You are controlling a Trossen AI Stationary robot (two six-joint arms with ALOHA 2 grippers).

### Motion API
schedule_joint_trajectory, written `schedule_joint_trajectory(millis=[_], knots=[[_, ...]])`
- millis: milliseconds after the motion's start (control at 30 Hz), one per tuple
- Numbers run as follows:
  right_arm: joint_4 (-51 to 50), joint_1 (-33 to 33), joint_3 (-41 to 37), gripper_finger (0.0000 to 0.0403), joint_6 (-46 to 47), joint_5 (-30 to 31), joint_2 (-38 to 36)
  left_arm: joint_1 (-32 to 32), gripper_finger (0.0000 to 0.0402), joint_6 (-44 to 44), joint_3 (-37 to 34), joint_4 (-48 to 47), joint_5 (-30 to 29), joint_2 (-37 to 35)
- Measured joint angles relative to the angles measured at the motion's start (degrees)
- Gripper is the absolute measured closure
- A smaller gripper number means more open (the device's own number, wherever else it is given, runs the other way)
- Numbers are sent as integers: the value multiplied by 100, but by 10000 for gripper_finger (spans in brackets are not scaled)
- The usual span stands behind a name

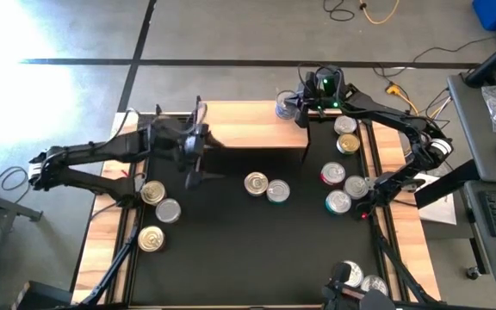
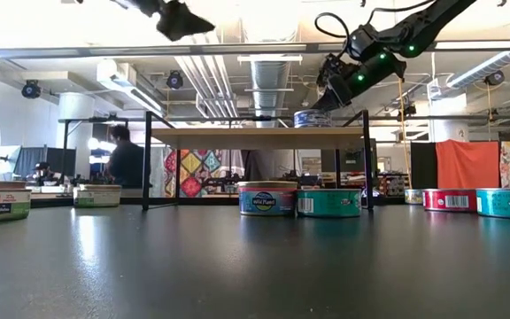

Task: Stack canned seafood by type on shelf
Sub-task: Stack the blue tuna can on top of the other blue tuna can on the shelf, then put the red tuna can on the shelf

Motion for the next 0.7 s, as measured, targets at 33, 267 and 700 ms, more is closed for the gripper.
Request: schedule_joint_trajectory(millis=[33, 267, 700], knots=[[2, 2, 63, 392, 32, 1, 6, -72, 3, -86, -60, 15, -70, -81], [58, 131, 513, 392, 390, -2, -127, -640, 3, -267, -738, 95, -677, -472], [236, 1492, 636, 392, 748, -25, -1446, -1516, 3, -1559, -2248, 1174, -1786, -1377]])
